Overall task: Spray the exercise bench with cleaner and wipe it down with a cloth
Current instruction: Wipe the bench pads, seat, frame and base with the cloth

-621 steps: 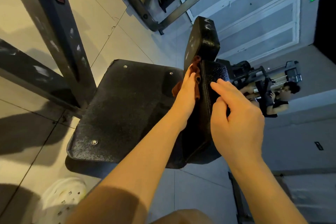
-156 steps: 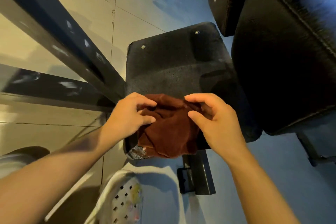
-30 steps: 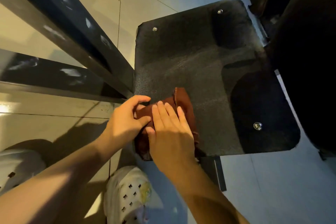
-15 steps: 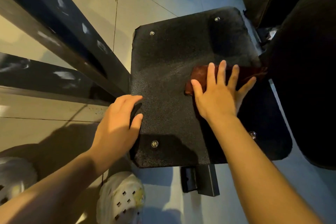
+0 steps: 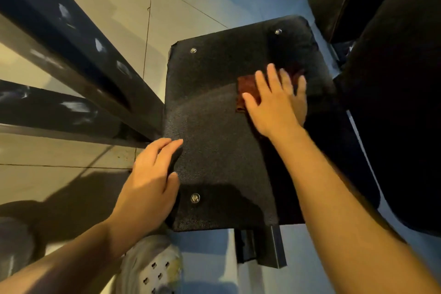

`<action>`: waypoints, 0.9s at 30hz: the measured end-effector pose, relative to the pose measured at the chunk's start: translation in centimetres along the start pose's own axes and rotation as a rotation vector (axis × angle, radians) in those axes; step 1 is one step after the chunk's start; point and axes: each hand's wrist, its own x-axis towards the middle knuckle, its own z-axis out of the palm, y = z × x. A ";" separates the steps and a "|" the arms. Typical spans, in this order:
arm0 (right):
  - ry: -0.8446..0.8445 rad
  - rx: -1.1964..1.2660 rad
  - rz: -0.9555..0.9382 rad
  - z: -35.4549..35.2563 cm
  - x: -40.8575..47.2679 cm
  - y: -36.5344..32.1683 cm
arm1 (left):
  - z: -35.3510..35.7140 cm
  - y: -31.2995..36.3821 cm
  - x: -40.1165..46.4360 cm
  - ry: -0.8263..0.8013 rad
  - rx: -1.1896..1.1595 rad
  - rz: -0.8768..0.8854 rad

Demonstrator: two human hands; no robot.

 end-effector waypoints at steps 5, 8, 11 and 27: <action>-0.050 -0.038 0.202 -0.6 -0.8 1.8 | -0.3 0.1 -0.8 -0.066 -0.019 -0.033; -0.073 0.016 -0.025 -0.1 -3.1 -2.2 | -1.3 0.0 -1.1 -0.056 -0.041 -0.045; -0.133 0.017 -0.340 0.6 -7.7 -7.4 | -1.6 0.2 -1.1 -0.019 -0.017 -0.002; -0.061 0.005 0.003 -0.8 -18.1 5.9 | -7.5 10.4 -6.4 -0.198 0.314 -0.014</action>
